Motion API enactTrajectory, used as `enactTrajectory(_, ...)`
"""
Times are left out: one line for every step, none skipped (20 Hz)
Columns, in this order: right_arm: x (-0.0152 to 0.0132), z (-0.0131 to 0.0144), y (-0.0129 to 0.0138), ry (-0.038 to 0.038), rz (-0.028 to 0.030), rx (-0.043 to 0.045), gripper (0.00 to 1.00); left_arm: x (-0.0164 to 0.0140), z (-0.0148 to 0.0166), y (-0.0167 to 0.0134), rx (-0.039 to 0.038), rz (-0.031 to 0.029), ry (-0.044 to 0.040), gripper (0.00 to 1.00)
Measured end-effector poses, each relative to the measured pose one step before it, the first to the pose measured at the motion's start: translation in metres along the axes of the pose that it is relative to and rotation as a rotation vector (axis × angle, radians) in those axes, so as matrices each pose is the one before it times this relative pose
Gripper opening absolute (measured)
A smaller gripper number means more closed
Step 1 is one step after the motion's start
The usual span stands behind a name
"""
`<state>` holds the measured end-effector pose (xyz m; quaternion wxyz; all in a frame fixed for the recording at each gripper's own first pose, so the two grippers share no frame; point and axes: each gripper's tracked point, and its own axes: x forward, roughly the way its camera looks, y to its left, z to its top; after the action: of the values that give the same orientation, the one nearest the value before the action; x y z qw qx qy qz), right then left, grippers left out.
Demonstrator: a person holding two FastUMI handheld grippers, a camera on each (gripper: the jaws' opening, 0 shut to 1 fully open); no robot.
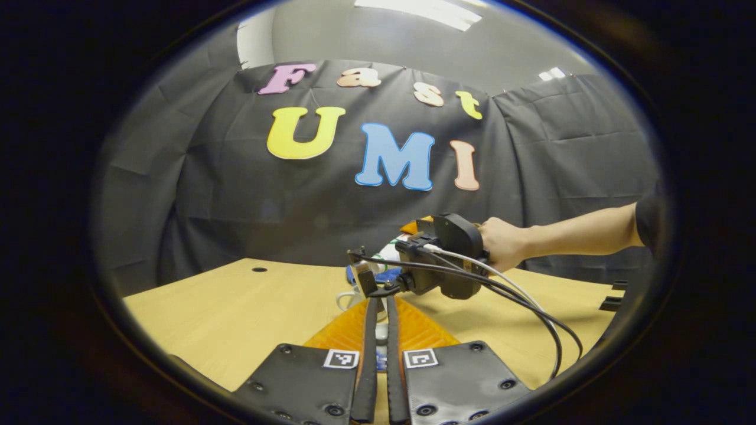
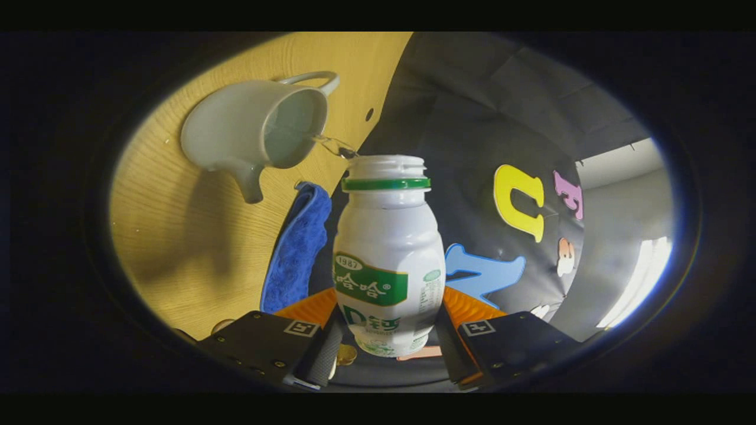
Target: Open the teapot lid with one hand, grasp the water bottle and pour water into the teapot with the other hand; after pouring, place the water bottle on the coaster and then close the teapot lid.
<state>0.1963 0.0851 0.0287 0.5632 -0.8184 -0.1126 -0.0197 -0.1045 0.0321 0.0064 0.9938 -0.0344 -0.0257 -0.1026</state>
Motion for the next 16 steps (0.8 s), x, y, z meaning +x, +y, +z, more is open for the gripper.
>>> enactTrajectory(0.00056, 0.00050, -0.00080, -0.00153, -0.00459, -0.01044, 0.72, -0.00025, 0.00033, 0.00101, -0.00075, 0.00065, -0.00051, 0.14)
enactTrajectory(0.00021, -0.00074, -0.00129, -0.00302, -0.00502, -0.01137, 0.72, -0.00011, -0.00008, 0.00006, -0.00124, 0.00011, -0.00113, 0.13)
enactTrajectory(0.00056, -0.00009, -0.00095, -0.00060, -0.00340, -0.00866, 0.72, -0.00062, -0.00027, 0.00013, -0.00058, 0.00030, -0.00112, 0.14)
enactTrajectory(0.00041, 0.00016, -0.00027, -0.00320, -0.00224, -0.00512, 0.72, 0.00020, 0.00062, 0.00036, 0.00050, 0.00038, -0.00084, 0.13)
enactTrajectory(-0.00043, -0.00019, -0.00047, -0.00220, -0.00329, -0.00432, 0.72, -0.00026, 0.00036, -0.00057, 0.00110, 0.00045, -0.00054, 0.14)
enactTrajectory(0.00018, 0.00023, -0.00038, -0.00172, -0.00211, -0.00430, 0.72, -0.00049, 0.00082, 0.00016, 0.00158, 0.00114, -0.00011, 0.17)
enactTrajectory(-0.00062, 0.00060, -0.00033, -0.00240, -0.00335, -0.00619, 0.72, 0.00000, -0.00013, 0.00023, 0.00205, 0.00043, -0.00004, 0.17)
enactTrajectory(0.00065, 0.00003, -0.00065, -0.00146, -0.00288, -0.00511, 0.72, 0.00051, 0.00064, 0.00026, 0.00130, 0.00103, 0.00018, 0.13)
enactTrajectory(-0.00001, -0.00007, -0.00002, -0.00138, -0.00179, -0.00501, 0.72, -0.00044, -0.00068, -0.00009, 0.00062, 0.00000, 0.00049, 0.17)
enactTrajectory(0.00064, -0.00047, -0.00056, -0.00119, -0.00163, -0.00633, 0.72, -0.00012, -0.00010, 0.00001, 0.00078, 0.00193, 0.00180, 0.13)
enactTrajectory(-0.00013, 0.00006, -0.00033, -0.00129, -0.00199, -0.00840, 0.72, 0.00019, -0.00076, 0.00079, -0.00048, 0.00091, 0.00063, 0.13)
enactTrajectory(0.00034, -0.00051, -0.00119, -0.00165, -0.00320, -0.00795, 0.72, 0.00033, 0.00126, -0.00010, -0.00197, -0.00007, 0.00045, 0.13)
enactTrajectory(0.00029, 0.00017, -0.00017, -0.00142, -0.00079, -0.00719, 0.72, -0.00045, 0.00011, 0.00115, -0.00175, 0.00019, -0.00080, 0.13)
enactTrajectory(0.00065, 0.00000, -0.00073, -0.00280, -0.00068, -0.00620, 0.72, -0.00007, 0.00079, 0.00011, 0.00007, 0.00137, -0.00107, 0.13)
enactTrajectory(-0.00034, 0.00042, -0.00029, -0.00347, -0.00059, -0.00744, 0.72, -0.00083, -0.00040, 0.00031, 0.00071, 0.00171, -0.00250, 0.13)
enactTrajectory(0.00054, -0.00013, -0.00064, -0.00342, -0.00165, -0.00740, 0.72, -0.00020, 0.00146, 0.00003, 0.00029, 0.00045, -0.00114, 0.13)
